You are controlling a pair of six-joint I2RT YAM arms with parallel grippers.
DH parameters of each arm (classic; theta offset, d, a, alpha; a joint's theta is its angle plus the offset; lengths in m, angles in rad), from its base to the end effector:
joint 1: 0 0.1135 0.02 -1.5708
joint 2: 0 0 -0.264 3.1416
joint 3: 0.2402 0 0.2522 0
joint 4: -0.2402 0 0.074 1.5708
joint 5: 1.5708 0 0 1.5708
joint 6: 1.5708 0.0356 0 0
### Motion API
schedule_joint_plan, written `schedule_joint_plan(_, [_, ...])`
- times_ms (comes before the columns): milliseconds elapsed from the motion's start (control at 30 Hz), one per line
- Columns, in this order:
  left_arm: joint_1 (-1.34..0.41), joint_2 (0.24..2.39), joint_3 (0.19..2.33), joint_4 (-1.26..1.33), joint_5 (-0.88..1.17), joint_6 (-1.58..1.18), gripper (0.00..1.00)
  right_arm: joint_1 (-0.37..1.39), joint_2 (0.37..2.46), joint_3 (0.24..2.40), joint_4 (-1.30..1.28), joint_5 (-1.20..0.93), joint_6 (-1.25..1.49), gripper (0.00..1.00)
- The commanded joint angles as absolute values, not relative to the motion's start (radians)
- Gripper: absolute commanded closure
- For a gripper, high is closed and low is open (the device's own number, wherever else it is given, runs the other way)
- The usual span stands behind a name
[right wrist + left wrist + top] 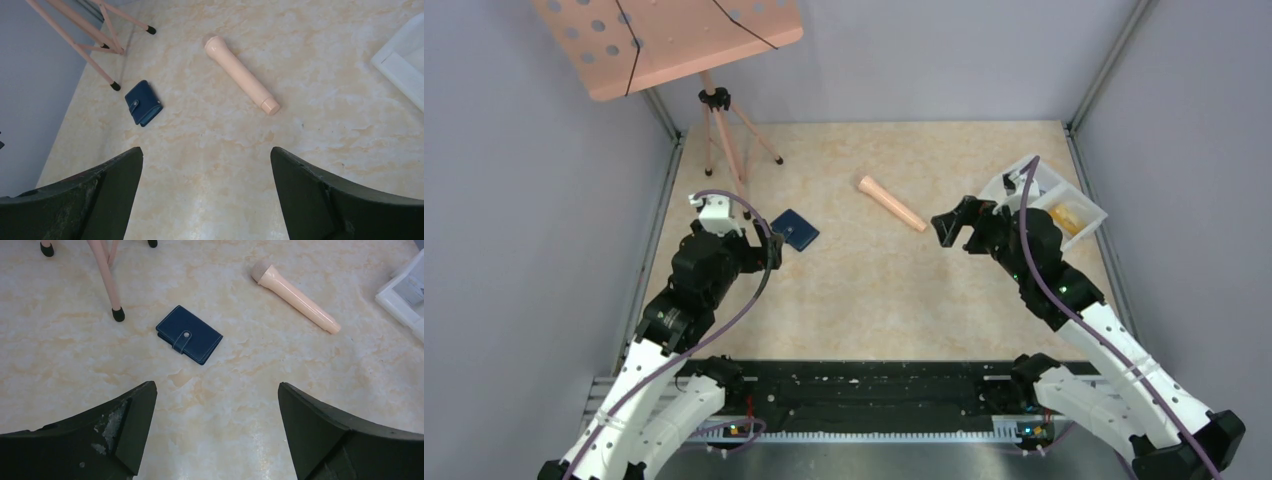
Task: Take the credit cards out of the card holder
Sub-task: Open the card holder at the center of the board.
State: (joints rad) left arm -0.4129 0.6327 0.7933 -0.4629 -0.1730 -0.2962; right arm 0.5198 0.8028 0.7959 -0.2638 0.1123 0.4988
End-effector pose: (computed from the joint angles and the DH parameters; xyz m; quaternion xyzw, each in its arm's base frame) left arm 0.1338 -0.0519 0.3355 -0.0043 0.8041 -0.1397 0.5778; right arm 0.1646 0.0896 0.3325 0.0256 0.7951 0.2556 0.5494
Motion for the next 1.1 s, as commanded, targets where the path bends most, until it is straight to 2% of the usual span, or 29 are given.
schedule_joint_plan(0, [-0.414, 0.630, 0.791, -0.410, -0.187, -0.279, 0.04, 0.526, 0.764, 0.782, -0.212, 0.139, 0.503, 0.01])
schedule_joint_plan(200, [-0.414, 0.645, 0.779, -0.411, -0.222, -0.284, 0.04, 0.526, 0.745, 0.759, -0.192, 0.126, 0.497, 0.01])
schedule_joint_plan(400, [-0.412, 0.764, 0.810, -0.502, -0.295, -0.466, 0.05, 0.526, 0.732, 0.745, -0.178, 0.102, 0.464, 0.01])
schedule_joint_plan(533, [-0.382, 0.846, 0.811, -0.507, -0.243, -0.577, 0.07, 0.526, 0.672, 0.697, -0.119, 0.073, 0.441, 0.01])
schedule_joint_plan(733, [-0.307, 0.920, 0.720, -0.294, -0.132, -0.712, 0.14, 0.526, 0.558, 0.576, 0.068, -0.185, 0.373, 0.02])
schedule_joint_plan(900, [-0.238, 1.063, 0.615, -0.054, -0.054, -0.806, 0.21, 0.527, 0.554, 0.579, 0.054, -0.209, 0.378, 0.03])
schedule_joint_plan(1067, [-0.235, 1.205, 0.609, 0.101, -0.055, -0.816, 0.23, 0.527, 0.549, 0.577, 0.057, -0.228, 0.382, 0.03])
